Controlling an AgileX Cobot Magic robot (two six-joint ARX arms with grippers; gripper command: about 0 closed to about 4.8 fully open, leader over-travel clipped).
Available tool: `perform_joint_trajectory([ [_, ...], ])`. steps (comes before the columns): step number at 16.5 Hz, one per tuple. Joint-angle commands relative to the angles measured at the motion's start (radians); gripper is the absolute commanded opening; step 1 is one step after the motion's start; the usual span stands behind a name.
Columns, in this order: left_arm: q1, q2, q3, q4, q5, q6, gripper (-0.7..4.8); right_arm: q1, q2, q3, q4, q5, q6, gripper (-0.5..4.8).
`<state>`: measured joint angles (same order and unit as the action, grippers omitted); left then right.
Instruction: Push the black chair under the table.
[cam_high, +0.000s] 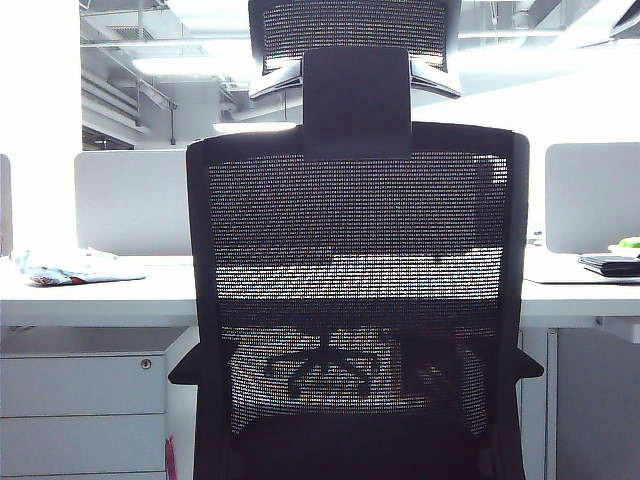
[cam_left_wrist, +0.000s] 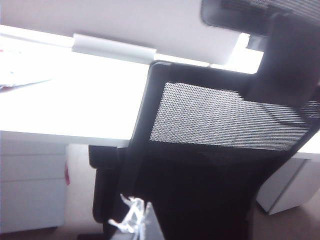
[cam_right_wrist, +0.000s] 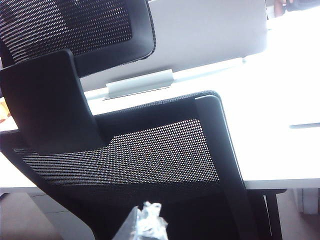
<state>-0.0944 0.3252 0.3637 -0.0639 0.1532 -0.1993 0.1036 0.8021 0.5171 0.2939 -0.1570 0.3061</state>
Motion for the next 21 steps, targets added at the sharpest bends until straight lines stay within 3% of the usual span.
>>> perform_joint_trajectory([
  [1,0.001,-0.047,0.004,-0.008,0.004,0.002,-0.04,0.0,-0.003,0.005,0.015,0.002,0.003,-0.05],
  [7,0.002,-0.062,0.004,-0.01,0.004,0.01,-0.04,0.0,-0.003,0.005,0.015,0.002,0.003,-0.05],
  [8,0.003,-0.062,0.004,-0.017,-0.013,0.095,-0.04,0.0,-0.003,0.005,0.015,0.002,0.003,-0.05],
  [10,0.003,-0.062,0.004,-0.037,-0.148,0.22,-0.04,0.0,-0.003,0.005,0.016,-0.001,0.003,-0.05],
  [12,0.003,-0.064,-0.004,-0.043,-0.309,0.216,-0.04,0.0,-0.003,0.005,0.015,-0.001,0.003,-0.05],
  [14,0.007,-0.106,-0.064,0.022,-0.37,0.234,-0.04,0.0,-0.003,0.005,0.015,0.002,0.003,-0.05],
  [16,0.053,-0.157,-0.159,0.088,-0.342,0.213,-0.04,0.0,-0.003,0.005,0.015,-0.002,0.003,-0.05],
  [18,0.101,-0.197,-0.252,0.13,-0.237,0.167,-0.04,0.0,-0.003,0.005,0.015,0.0,0.003,-0.05],
  [21,0.111,-0.227,-0.323,0.14,-0.171,0.128,-0.04,0.0,-0.003,0.005,0.015,-0.001,0.003,-0.05],
])
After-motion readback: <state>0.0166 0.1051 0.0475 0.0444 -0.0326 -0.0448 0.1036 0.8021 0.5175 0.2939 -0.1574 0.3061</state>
